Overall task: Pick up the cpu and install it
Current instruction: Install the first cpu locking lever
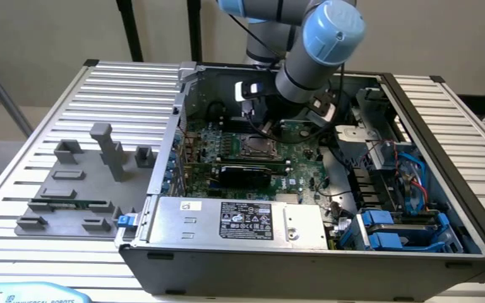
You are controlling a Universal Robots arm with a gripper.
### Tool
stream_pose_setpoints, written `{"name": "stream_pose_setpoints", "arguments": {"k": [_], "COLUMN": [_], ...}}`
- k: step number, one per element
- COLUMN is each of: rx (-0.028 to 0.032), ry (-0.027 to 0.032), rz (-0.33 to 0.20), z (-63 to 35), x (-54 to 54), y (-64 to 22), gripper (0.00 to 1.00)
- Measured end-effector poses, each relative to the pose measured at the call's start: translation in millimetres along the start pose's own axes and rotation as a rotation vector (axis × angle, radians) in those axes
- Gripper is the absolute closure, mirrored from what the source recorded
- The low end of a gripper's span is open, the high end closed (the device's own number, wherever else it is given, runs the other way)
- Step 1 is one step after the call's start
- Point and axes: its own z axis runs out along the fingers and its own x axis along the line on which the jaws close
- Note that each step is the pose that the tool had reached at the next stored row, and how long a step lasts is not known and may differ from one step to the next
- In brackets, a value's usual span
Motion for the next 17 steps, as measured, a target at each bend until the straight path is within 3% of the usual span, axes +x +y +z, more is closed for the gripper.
{"name": "stream_pose_setpoints", "arguments": {"k": [5,11,17], "rx": [0.0018,0.0106,0.0150], "ry": [-0.0027,0.0097,0.0126], "rz": [-0.007,-0.016,-0.024], "z": [0.9,-4.3,-5.5], "x": [0.4,1.1,-4.0], "y": [2.2,-0.8,-13.2], "gripper": [0.89,0.89,0.89]}}
